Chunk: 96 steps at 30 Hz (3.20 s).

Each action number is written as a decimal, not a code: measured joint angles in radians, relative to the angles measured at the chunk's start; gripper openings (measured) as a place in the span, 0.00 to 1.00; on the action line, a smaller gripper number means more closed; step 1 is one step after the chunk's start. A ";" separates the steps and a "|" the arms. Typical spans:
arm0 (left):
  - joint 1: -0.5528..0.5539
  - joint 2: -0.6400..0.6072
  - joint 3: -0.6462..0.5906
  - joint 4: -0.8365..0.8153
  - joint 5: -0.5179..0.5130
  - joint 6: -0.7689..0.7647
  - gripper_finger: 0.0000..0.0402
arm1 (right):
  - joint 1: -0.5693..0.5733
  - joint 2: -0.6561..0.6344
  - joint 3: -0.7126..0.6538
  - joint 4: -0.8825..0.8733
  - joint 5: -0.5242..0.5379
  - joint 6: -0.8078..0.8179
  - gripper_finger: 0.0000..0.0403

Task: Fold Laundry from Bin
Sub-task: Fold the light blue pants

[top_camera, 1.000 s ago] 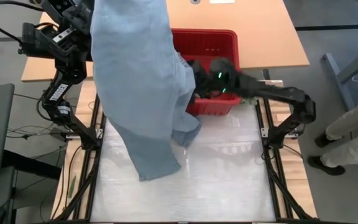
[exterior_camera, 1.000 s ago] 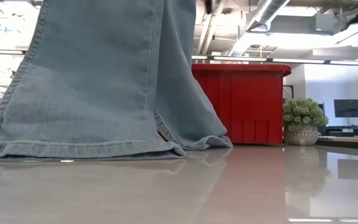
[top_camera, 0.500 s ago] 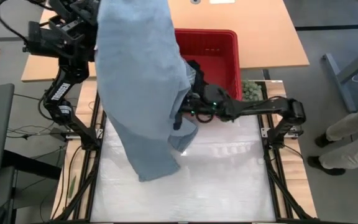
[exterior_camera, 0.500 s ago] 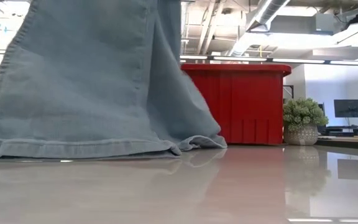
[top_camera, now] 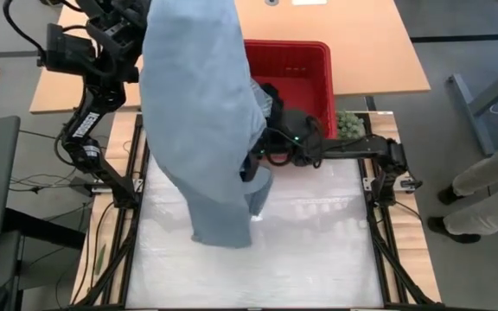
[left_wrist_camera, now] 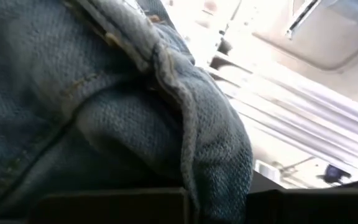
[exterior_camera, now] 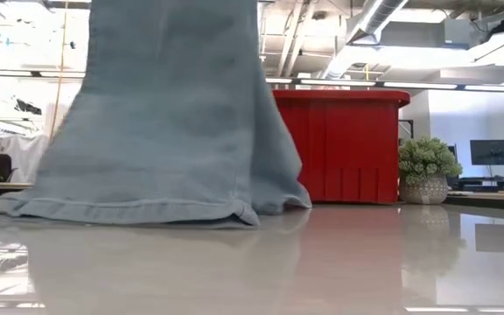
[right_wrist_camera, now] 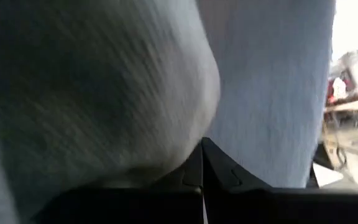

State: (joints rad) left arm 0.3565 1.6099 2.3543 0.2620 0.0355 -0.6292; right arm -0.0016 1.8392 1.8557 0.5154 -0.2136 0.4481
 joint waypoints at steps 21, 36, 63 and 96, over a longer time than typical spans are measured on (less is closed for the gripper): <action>0.129 -0.005 0.000 -0.946 0.004 0.290 0.44 | -0.005 -0.142 0.019 0.392 -0.177 0.322 0.04; 0.216 -0.100 0.001 -1.247 0.184 0.554 0.53 | -0.140 -0.417 0.017 -0.044 -0.031 0.251 0.04; 0.300 -0.163 -0.001 -1.079 0.585 0.293 0.53 | -0.175 -0.468 0.021 -0.126 -0.045 0.172 0.04; -0.394 -0.005 -0.613 -0.035 -0.021 0.219 0.52 | -0.211 -0.487 0.020 -0.224 -0.069 0.196 0.05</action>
State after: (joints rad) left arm -0.0370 1.6051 1.7409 0.2272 0.0150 -0.4100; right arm -0.2123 1.3525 1.8755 0.2914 -0.2830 0.6442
